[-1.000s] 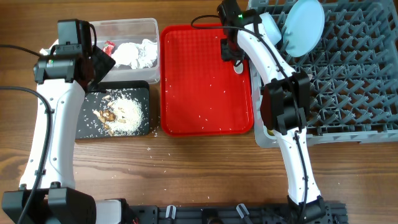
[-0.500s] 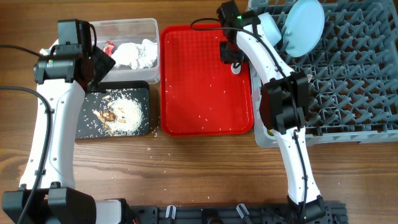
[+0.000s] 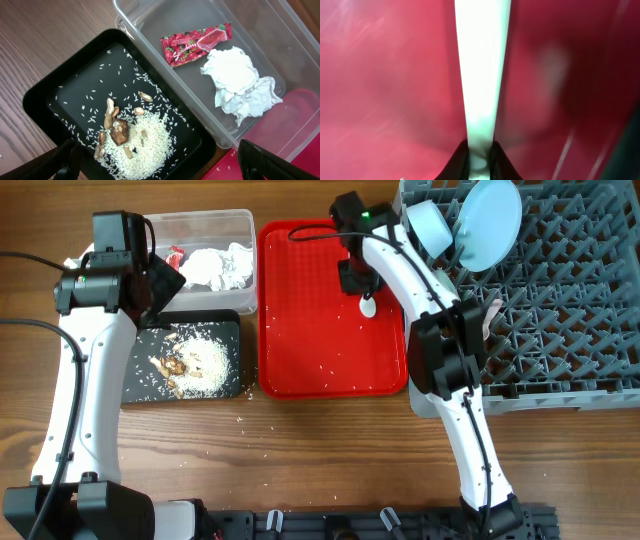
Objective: Sort waste into correct bins and load items into the dishwasher rack
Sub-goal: 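Reach the right gripper to the white spoon and grasp it, then carry the spoon to the dish rack and insert it with the right gripper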
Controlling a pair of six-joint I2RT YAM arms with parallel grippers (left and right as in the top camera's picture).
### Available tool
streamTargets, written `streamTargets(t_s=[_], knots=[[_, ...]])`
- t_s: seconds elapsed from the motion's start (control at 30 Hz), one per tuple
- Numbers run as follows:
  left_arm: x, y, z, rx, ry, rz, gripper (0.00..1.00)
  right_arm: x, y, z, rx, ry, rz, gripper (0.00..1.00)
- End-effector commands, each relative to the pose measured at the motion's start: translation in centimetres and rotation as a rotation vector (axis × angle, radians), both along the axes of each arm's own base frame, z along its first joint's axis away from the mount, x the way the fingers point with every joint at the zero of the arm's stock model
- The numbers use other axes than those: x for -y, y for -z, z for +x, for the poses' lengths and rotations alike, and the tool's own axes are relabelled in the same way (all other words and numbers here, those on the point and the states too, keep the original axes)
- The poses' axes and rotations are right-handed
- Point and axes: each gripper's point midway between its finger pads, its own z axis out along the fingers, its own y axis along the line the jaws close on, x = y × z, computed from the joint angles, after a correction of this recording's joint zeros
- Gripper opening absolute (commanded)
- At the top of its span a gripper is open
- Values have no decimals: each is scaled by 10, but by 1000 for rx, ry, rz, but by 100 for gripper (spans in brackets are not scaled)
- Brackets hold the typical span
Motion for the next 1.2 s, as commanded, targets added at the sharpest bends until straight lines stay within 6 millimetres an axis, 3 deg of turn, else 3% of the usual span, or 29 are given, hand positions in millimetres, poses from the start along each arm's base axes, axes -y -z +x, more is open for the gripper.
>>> streamTargets(t_s=[0.0,0.13,0.23,0.3,0.37,0.47,0.5,0.57,0.6,0.73,0.83,0.9,1.03,1.17], knots=[[-1,-2,1,9,-17,-7,100,-23,-7,-14,-53,-19,108,4],[-1,-2,1,9,-17,-7,100,-27,-66,-13,25,-37,167,4],[-1,-2,1,9,-17,-7,100,-25,-122,-19,102,-63,197,4],[-1,-2,1,9,-17,-8,100,-19,-174,-29,180,-75,227,4],[-1,-2,1,9,-17,-7,100,-11,-211,-37,241,-75,246,4],[-1,-2,1,9,-17,-7,100,16,-260,-53,319,-33,264,4],[-1,-2,1,9,-17,-7,100,26,-267,-56,329,-4,259,4],[-1,-2,1,9,-17,-7,100,69,-284,-68,337,118,217,4],[-1,-2,1,9,-17,-7,100,95,-287,-75,323,191,193,4],[-1,-2,1,9,-17,-7,100,152,-283,-74,308,326,181,4],[-1,-2,1,9,-17,-7,100,187,-256,-81,224,437,167,4],[-1,-2,1,9,-17,-7,100,210,-226,-94,121,517,140,4],[-1,-2,1,9,-17,-7,100,233,-175,-120,-41,615,108,4],[-1,-2,1,9,-17,-7,100,235,-152,-126,-82,632,101,4]])
